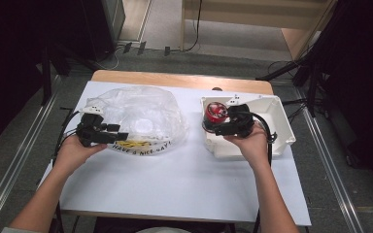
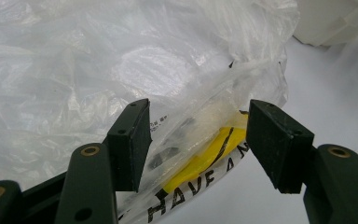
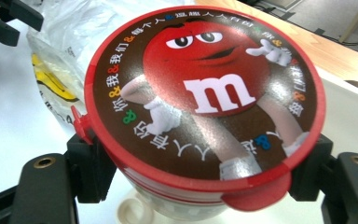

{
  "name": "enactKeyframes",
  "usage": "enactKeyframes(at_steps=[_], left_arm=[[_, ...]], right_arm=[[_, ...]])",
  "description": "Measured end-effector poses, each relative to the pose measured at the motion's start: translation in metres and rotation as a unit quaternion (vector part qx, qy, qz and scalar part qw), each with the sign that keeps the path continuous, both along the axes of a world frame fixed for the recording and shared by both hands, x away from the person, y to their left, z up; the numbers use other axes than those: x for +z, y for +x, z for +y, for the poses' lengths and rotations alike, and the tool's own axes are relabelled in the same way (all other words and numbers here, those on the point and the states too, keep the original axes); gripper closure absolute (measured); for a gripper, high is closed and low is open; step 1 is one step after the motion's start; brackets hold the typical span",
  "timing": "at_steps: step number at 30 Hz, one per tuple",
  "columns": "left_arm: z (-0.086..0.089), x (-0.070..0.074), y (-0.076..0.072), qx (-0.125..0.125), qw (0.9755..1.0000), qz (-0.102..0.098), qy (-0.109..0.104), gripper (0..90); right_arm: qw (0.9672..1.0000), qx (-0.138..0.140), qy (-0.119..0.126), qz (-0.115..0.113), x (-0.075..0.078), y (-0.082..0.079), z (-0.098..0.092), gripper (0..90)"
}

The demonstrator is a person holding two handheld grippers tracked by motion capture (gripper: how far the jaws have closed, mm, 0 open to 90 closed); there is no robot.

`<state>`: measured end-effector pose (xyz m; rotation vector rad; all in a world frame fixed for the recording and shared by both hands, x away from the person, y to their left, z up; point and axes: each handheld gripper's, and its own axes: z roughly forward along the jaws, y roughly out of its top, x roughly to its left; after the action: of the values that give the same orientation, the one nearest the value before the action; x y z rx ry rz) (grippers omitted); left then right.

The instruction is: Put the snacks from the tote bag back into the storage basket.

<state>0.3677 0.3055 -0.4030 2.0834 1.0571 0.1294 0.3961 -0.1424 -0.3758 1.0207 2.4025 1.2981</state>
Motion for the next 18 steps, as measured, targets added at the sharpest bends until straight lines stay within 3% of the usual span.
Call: enactKeyframes(at_steps=[18], left_arm=[[0.002, -0.001, -0.002, 0.003, 1.0, -0.001, -0.001, 41.1]], right_arm=[[0.9996, -0.028, -0.006, 0.007, -0.006, 0.005, -0.021, 26.6]])
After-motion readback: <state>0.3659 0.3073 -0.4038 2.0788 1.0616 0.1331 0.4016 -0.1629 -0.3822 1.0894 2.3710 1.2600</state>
